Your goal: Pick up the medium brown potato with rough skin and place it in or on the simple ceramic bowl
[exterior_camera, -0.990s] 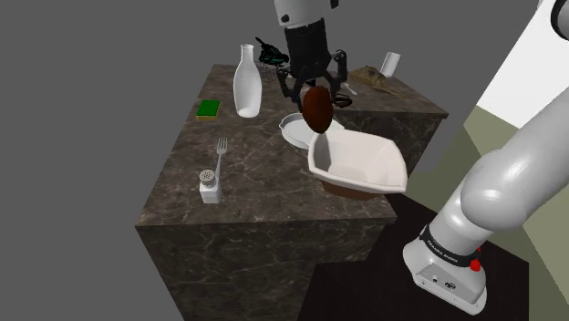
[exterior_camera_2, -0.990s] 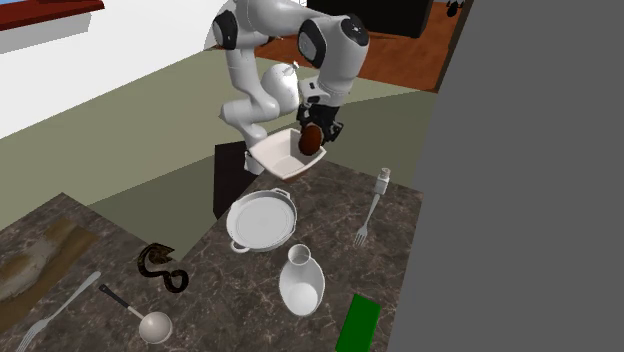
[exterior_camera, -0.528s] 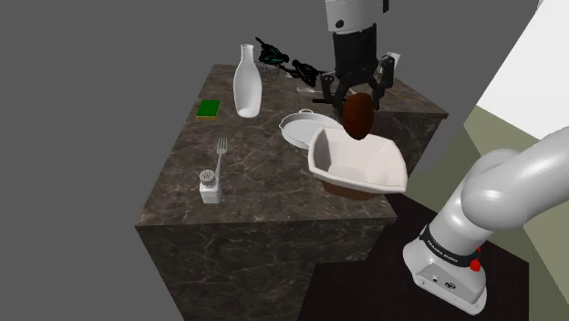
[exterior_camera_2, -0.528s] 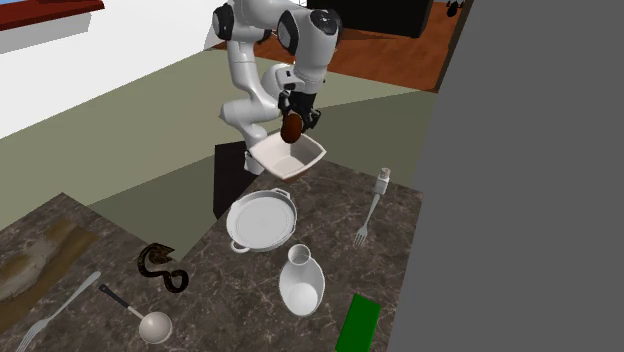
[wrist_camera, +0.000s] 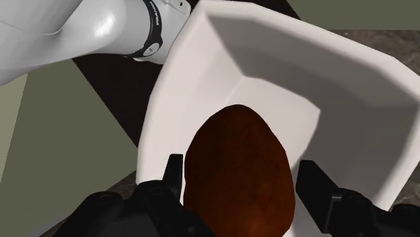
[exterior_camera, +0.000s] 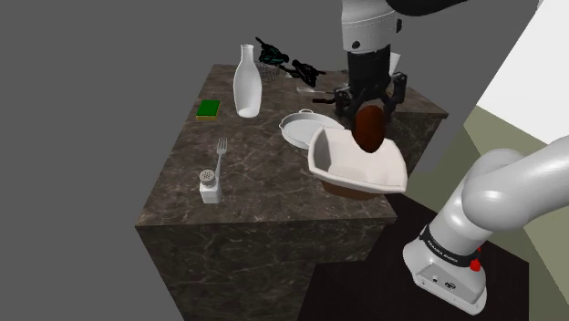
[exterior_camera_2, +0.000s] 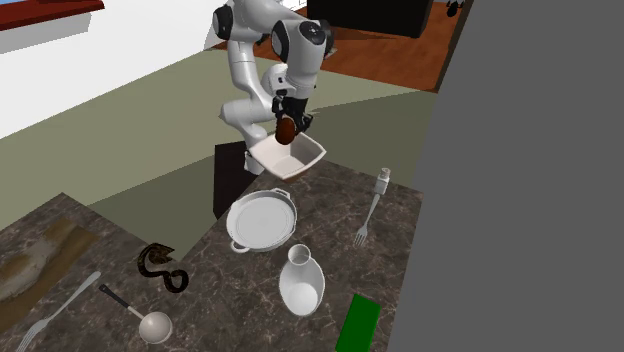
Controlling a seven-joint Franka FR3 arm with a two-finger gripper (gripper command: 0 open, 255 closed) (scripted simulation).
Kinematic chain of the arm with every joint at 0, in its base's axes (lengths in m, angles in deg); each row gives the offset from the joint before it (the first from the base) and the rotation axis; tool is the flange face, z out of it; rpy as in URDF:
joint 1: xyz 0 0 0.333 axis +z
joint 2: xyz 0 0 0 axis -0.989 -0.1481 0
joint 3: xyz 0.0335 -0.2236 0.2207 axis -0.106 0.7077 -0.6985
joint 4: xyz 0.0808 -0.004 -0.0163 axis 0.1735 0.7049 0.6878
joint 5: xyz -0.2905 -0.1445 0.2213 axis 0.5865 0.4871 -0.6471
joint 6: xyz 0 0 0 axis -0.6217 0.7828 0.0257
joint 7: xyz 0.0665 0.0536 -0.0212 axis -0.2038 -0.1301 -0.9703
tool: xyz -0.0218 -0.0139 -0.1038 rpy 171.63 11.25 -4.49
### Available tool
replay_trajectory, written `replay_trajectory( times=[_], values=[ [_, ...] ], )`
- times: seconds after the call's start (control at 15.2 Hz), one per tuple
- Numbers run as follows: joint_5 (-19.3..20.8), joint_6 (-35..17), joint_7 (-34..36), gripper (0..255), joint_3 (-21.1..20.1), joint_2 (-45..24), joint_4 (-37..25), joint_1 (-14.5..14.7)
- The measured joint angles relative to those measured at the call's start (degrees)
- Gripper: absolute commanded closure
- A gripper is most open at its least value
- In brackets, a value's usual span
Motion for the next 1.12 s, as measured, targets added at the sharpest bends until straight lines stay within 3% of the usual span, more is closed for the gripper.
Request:
replay_trajectory(
  times=[0.59, 0.99, 1.06, 1.12],
  values=[
    [-0.9, -6.62, 0.54, 255, -0.92, 0.53, 7.17, 0.48],
    [-0.93, -7.09, 0.53, 255, -0.95, 0.56, 7.64, 0.5],
    [-0.93, -7.1, 0.53, 0, -0.95, 0.56, 7.64, 0.5],
    [-0.93, -7.1, 0.53, 0, -0.95, 0.56, 7.64, 0.5]
  ],
)
